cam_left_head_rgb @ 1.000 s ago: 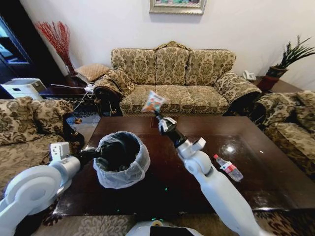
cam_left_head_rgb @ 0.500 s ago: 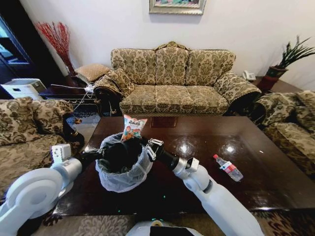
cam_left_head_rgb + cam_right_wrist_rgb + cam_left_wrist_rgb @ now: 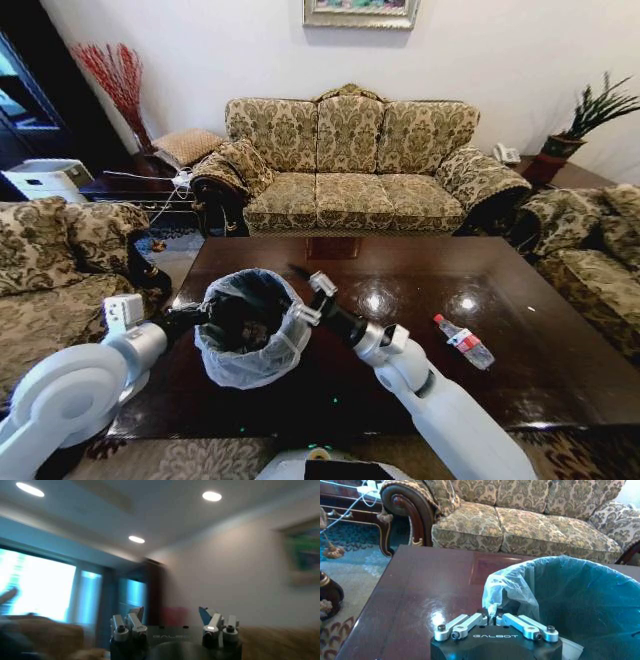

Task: Move to the front of the table and place the trash on the table into the trash bin.

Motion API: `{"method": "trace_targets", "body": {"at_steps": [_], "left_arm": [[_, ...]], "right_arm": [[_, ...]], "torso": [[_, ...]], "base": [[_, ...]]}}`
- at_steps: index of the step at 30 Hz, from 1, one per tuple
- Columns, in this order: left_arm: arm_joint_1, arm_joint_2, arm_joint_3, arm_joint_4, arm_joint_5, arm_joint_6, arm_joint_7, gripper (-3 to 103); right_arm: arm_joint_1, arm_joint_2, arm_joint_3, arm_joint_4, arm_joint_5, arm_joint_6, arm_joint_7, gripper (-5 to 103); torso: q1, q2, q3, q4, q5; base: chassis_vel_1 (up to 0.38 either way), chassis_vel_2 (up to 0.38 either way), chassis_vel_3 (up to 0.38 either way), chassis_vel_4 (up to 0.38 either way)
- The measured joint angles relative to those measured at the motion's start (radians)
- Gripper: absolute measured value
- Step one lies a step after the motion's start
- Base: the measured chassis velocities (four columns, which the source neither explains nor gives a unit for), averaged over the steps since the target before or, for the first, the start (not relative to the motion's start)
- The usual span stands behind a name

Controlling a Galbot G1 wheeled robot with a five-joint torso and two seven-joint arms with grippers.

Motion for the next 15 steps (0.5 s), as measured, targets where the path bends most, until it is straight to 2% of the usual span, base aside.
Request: {"method": "trace_targets", "body": {"at_steps": [1,2,3,4,5,6,7,9,15], "left_arm": [[0.000,0.000,0.000,0.000,0.000,0.000,0.000,3],[0.001,-0.004,-0.004,0.000,0.000,0.000,0.000,3],[0.001,-0.009,-0.006,0.000,0.001,0.000,0.000,3],[0.001,-0.009,-0.006,0.000,0.001,0.000,0.000,3],[0.001,-0.013,-0.007,0.000,0.003,0.000,0.000,3],[0.002,-0.022,-0.007,0.000,0.007,0.000,0.000,3],[0.002,-0.022,-0.007,0.000,0.007,0.000,0.000,3],[0.003,-0.032,-0.003,0.000,0.016,0.000,0.001,3],[0.003,-0.034,0.001,0.000,0.021,0.001,0.003,3]], "right_arm": [[0.000,0.000,0.000,0.000,0.000,0.000,0.000,68],[-0.064,0.002,0.053,0.010,-0.003,-0.052,0.099,79],[-0.121,0.005,0.098,0.012,0.018,-0.096,0.166,85],[-0.121,0.005,0.098,0.012,0.018,-0.096,0.166,85],[-0.166,0.006,0.129,0.012,0.044,-0.118,0.206,85],[-0.217,0.008,0.164,0.010,0.075,-0.132,0.244,90],[-0.217,0.008,0.164,0.010,0.075,-0.132,0.244,90],[-0.269,0.011,0.197,0.005,0.107,-0.135,0.271,99],[-0.309,0.034,0.244,-0.007,0.128,-0.132,0.294,100]], "torso": [[0.000,0.000,0.000,0.0000,0.0000],[0.000,0.000,0.000,0.0000,-0.0001],[0.000,0.000,0.000,-0.0003,-0.0001],[0.000,0.000,0.000,-0.0003,-0.0001],[0.000,0.000,0.000,-0.0004,-0.0001],[0.000,0.000,0.000,-0.0006,0.0000],[0.000,0.000,0.000,-0.0006,0.0000],[0.000,0.000,0.000,-0.0004,0.0001],[0.000,0.000,0.000,-0.0001,-0.0003]], "base": [[0.000,0.000,0.000,0.000],[0.000,0.000,0.000,0.000],[0.000,0.000,0.000,0.000],[0.000,0.000,0.000,0.000],[0.000,0.000,0.000,0.000],[0.000,0.000,0.000,0.000],[0.000,0.000,0.000,0.000],[0.000,0.000,0.000,0.000],[-0.030,-0.033,0.039,0.039]]}}
